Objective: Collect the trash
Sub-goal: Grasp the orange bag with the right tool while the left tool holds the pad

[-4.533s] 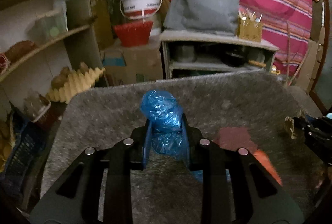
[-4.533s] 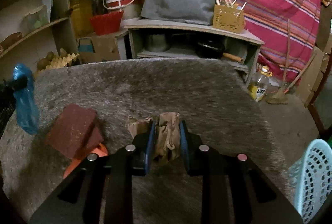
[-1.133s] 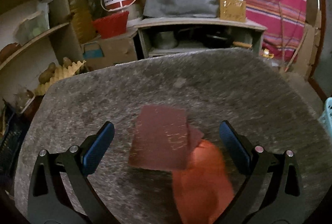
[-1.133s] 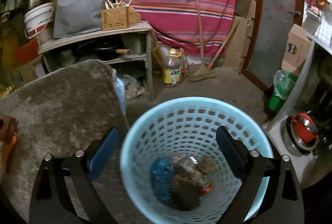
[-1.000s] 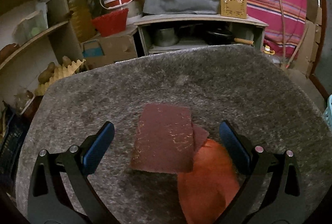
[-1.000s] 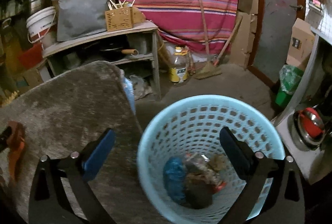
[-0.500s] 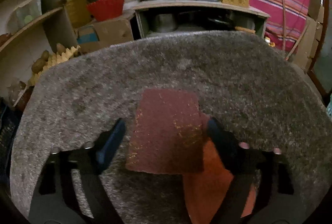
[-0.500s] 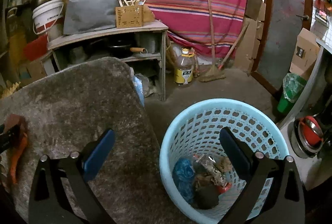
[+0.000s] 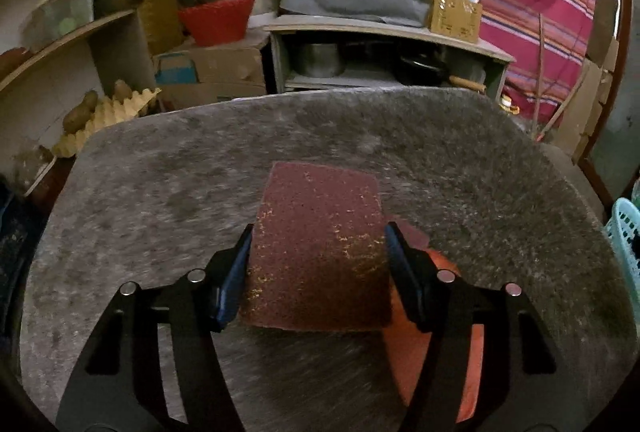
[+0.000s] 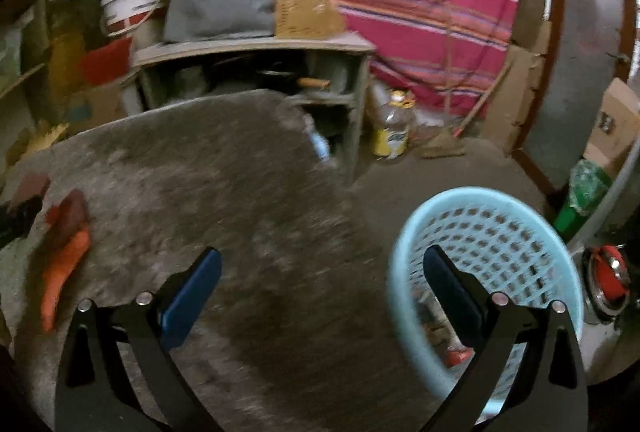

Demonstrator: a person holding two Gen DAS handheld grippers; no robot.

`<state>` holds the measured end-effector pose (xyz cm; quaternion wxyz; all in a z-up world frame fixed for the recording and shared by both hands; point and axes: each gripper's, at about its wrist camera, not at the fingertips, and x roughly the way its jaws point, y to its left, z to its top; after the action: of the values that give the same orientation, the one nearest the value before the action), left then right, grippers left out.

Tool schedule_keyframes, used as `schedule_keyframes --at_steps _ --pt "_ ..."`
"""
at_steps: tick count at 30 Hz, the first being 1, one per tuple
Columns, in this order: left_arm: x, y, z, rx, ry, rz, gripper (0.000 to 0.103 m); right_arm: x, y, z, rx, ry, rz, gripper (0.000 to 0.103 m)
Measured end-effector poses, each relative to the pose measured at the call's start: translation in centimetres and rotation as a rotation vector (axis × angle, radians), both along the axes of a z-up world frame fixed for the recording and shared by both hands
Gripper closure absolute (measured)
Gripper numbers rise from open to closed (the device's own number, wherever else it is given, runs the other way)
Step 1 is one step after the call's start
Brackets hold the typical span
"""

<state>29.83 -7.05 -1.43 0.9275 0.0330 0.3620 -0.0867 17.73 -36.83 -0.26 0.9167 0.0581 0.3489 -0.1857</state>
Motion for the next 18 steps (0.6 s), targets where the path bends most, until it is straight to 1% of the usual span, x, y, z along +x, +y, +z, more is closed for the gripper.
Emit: schedule_keyframes --at_steps 2,6,9,12,18 --pt "-0.6 1.6 0.4 -0.011 -0.01 0.022 0.041 -0.2 1.0 -0.1 0.01 -0.013 0.021 0.004" --pt "-2.0 4.9 1.1 -0.011 -0.039 0.067 0.041 0.0 3.6 0.2 -0.018 -0.03 0.047 0.004" --pt "-3.2 7.2 1.7 -0.005 -0.062 0.093 0.041 0.5 5.3 0.4 0.022 -0.039 0.095 0.004" --pt "-4.4 9.5 2.1 0.001 -0.082 0.116 0.041 1.4 7.9 0.3 0.052 -0.033 0.155 0.004" --pt "-6.6 13.6 2.1 0.005 -0.101 0.149 0.041 3.4 13.5 -1.0 0.03 0.008 0.244 0.004"
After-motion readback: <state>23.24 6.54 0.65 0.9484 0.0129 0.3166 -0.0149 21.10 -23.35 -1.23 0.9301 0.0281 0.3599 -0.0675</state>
